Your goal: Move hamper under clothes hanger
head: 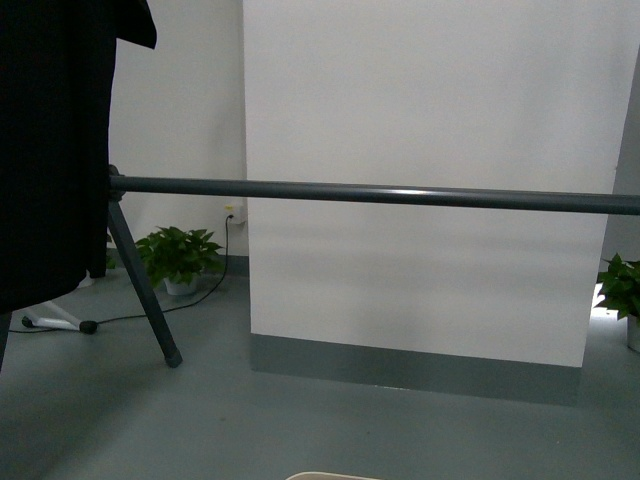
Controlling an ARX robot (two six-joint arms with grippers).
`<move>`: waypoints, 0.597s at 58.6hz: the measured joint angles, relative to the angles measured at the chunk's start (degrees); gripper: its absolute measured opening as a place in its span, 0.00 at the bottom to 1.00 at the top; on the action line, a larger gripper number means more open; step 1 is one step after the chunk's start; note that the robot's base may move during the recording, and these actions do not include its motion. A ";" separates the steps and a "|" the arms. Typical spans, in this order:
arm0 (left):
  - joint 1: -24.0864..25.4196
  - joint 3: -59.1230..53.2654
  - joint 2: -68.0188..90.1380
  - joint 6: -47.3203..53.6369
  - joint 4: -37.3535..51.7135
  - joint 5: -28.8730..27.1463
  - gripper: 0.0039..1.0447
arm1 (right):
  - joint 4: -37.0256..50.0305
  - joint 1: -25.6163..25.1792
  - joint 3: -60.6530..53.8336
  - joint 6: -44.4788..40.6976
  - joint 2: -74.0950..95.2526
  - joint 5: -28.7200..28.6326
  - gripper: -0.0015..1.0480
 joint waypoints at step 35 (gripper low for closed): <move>0.00 0.00 -0.02 -0.02 0.00 0.00 0.44 | 0.00 0.00 0.00 -0.04 0.00 0.00 0.37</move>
